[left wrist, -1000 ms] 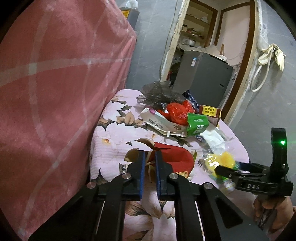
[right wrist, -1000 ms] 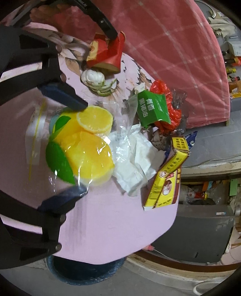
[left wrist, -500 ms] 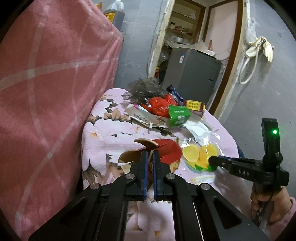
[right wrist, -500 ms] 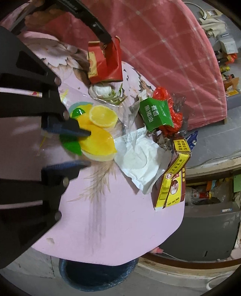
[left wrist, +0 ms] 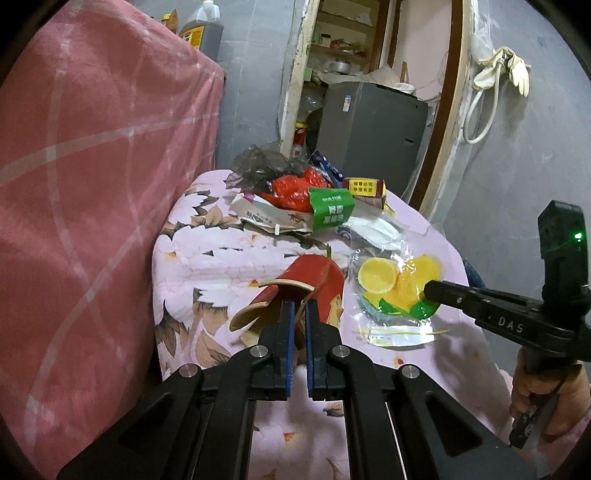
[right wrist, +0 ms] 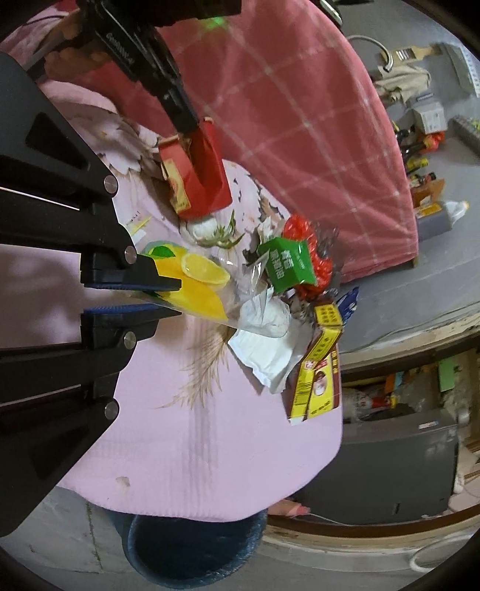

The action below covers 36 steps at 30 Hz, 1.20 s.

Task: Collect trash
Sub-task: 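Lift the red box with the left gripper while the right gripper carries the bag toward the blue bin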

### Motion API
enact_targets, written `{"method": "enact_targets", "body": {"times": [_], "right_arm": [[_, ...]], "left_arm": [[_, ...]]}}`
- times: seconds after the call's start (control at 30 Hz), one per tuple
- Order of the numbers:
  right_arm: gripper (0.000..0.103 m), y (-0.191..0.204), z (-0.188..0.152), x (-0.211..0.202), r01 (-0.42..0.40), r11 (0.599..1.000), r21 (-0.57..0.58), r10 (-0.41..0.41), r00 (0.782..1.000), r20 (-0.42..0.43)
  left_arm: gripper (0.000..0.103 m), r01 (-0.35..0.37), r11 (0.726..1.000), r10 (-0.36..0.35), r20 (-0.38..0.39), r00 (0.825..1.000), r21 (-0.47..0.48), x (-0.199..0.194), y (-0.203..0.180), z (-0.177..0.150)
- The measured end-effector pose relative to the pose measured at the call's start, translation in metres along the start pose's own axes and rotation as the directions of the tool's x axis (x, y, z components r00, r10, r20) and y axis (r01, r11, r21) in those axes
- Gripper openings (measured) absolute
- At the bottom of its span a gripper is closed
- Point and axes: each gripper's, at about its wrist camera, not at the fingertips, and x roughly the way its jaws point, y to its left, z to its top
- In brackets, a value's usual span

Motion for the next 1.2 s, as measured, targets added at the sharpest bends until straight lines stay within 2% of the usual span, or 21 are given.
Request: {"method": "enact_targets", "body": {"times": [0.33, 0.6, 0.8, 0.97, 1.2], "right_arm": [[0.005, 0.004, -0.010, -0.006, -0.026, 1.000, -0.003, 0.026, 0.999, 0.020], [0.003, 0.012, -0.014, -0.027, -0.006, 0.999, -0.050, 0.012, 0.992, 0.127], [0.002, 0.011, -0.020, -0.050, 0.047, 0.997, -0.067, -0.031, 0.975, 0.219], [0.002, 0.002, -0.019, -0.071, 0.107, 0.992, -0.060, -0.084, 0.948, 0.307], [0.001, -0.022, -0.012, -0.079, 0.113, 0.993, -0.031, -0.096, 0.939, 0.330]], "left_arm": [[0.003, -0.032, 0.999, 0.032, 0.004, 0.999, -0.010, 0.000, -0.005, -0.006], [0.001, -0.046, 0.998, 0.049, 0.052, 0.997, -0.050, -0.012, -0.012, -0.011], [0.001, -0.054, 0.997, 0.059, 0.113, 0.992, -0.047, -0.027, -0.031, -0.013], [0.001, -0.023, 0.999, 0.030, 0.163, 0.986, -0.045, -0.024, -0.053, -0.001], [0.001, 0.011, 0.999, -0.002, 0.179, 0.984, -0.050, -0.003, -0.079, 0.018]]}}
